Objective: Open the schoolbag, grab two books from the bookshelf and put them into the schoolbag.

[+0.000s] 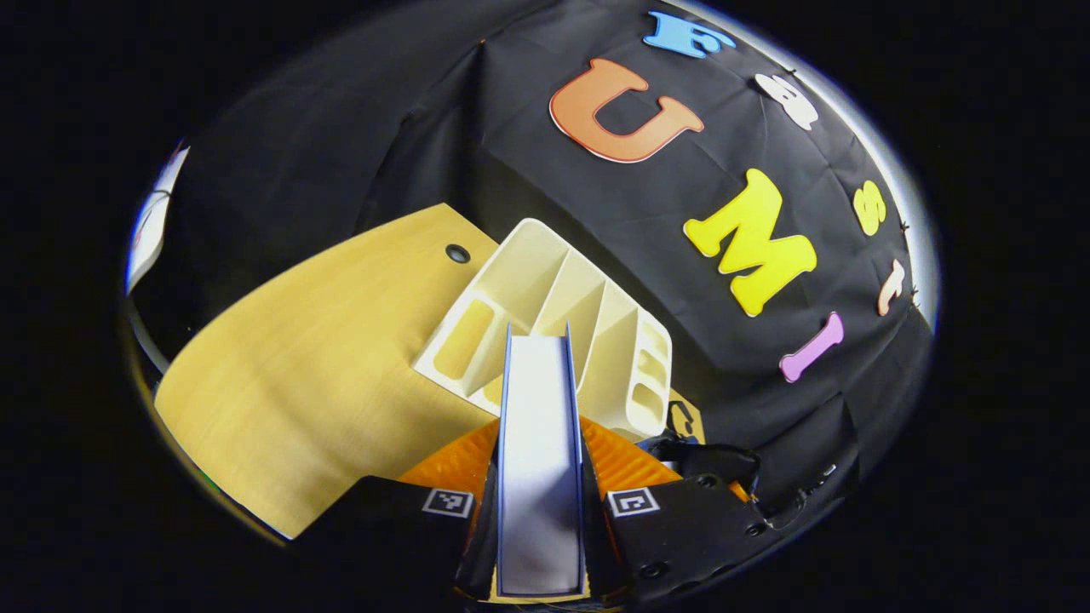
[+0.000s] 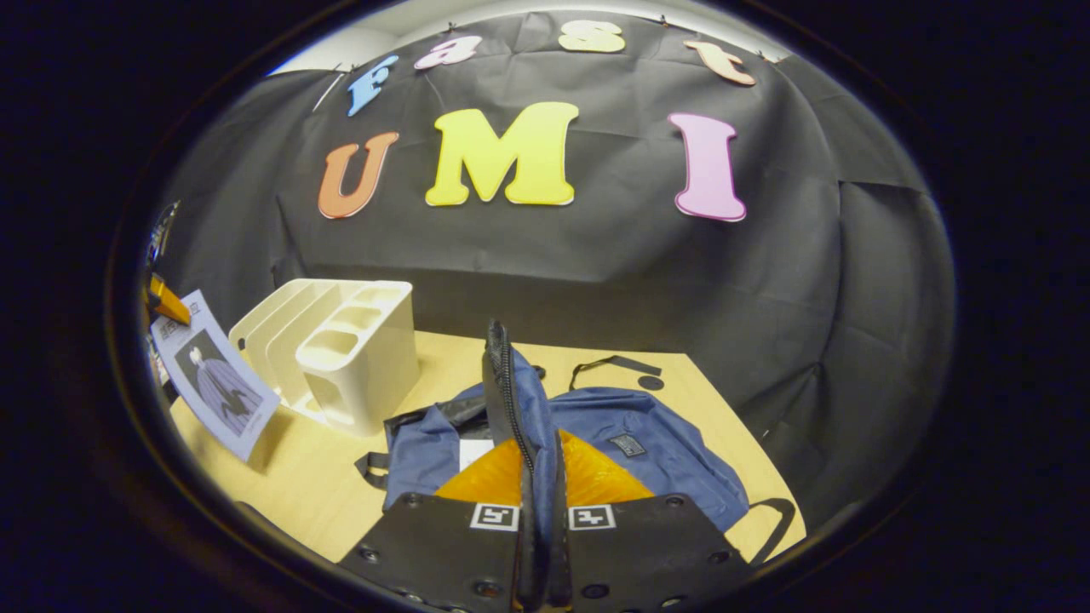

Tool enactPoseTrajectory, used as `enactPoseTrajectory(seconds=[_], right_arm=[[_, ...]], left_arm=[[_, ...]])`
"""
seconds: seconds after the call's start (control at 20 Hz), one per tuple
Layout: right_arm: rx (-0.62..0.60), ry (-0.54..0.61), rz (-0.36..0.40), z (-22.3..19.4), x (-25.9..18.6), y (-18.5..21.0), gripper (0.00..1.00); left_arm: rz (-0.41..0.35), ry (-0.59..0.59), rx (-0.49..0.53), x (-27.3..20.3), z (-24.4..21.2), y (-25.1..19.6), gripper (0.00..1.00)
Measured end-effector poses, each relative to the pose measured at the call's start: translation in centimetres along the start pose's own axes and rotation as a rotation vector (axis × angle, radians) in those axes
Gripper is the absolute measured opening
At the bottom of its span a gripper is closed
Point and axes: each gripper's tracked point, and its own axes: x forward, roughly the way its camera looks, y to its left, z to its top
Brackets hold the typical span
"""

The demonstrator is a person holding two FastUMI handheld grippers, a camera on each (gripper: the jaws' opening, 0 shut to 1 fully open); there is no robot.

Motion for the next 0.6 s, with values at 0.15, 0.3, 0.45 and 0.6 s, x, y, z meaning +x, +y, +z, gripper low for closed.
enactPoseTrajectory(seconds=[0.15, 0.3, 0.45, 0.6], right_arm=[[-0.007, -0.002, -0.008, 0.1, 0.0, 0.0, 0.07], [-0.004, -0.005, -0.025, 0.4, -0.1, -0.5, 0.06], [0.016, -0.006, -0.031, 0.5, -0.2, -0.8, 0.06], [0.017, -0.008, -0.028, 0.8, -0.1, -0.8, 0.07]], left_arm=[[-0.091, 0.032, -0.093, 0.8, -3.1, -1.0, 0.39], [-0.191, 0.104, -0.186, 2.2, -6.7, -2.9, 0.43], [-0.259, 0.159, -0.228, 3.3, -9.4, -5.1, 0.48], [-0.308, 0.204, -0.236, 4.9, -11.1, -7.9, 0.43]])
